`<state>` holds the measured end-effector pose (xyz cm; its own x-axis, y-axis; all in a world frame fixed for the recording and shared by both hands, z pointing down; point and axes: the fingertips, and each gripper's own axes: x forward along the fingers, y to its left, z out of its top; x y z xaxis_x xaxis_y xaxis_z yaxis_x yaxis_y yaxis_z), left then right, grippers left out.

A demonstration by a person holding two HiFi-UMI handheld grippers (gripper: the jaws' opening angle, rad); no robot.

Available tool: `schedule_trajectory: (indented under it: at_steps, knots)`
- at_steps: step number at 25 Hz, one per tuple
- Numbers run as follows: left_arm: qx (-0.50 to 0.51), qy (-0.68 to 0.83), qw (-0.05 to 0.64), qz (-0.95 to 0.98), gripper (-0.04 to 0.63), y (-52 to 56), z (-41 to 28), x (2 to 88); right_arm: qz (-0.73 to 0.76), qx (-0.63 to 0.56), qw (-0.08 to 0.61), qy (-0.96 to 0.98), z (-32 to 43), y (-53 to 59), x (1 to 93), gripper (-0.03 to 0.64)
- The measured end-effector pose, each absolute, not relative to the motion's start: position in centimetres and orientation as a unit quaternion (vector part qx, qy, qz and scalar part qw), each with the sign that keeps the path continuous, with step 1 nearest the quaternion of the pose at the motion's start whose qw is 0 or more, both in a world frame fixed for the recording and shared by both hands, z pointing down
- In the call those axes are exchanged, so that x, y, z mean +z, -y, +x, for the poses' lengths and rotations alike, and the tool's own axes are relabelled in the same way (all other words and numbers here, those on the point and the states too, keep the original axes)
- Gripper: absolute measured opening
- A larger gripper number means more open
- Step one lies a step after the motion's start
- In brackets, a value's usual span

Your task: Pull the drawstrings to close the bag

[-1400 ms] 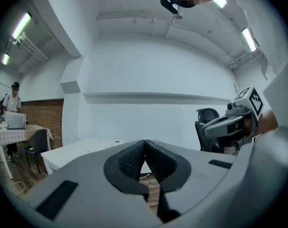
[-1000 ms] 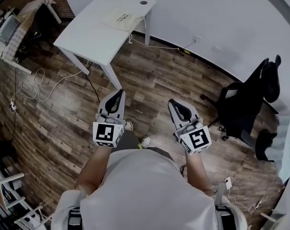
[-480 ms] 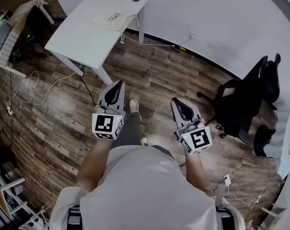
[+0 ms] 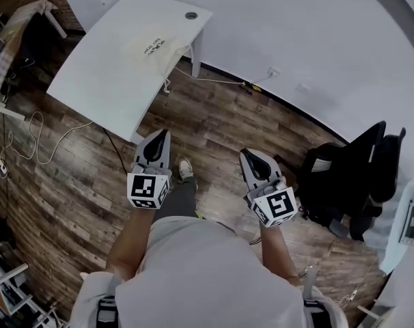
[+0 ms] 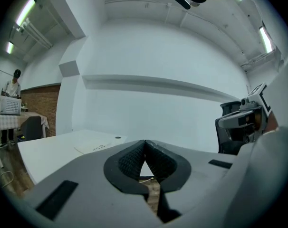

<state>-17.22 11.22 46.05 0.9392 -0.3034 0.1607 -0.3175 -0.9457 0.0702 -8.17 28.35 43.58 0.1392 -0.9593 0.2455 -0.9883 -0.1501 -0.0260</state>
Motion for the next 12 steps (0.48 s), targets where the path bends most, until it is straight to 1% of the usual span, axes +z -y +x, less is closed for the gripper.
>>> schedule_trajectory:
  at_steps: [6, 12]
  knots:
    - [0.097, 0.167, 0.067, 0.979, 0.017, -1.3, -11.5, 47.8, 0.724, 0.117, 0.091, 0.674, -1.6, -16.1, 43.8, 0.037]
    - [0.112, 0.179, 0.094, 0.973, 0.017, 5.0, -7.2, 49.5, 0.711, 0.109, 0.108, 0.686, 3.9, -7.6, 43.7, 0.037]
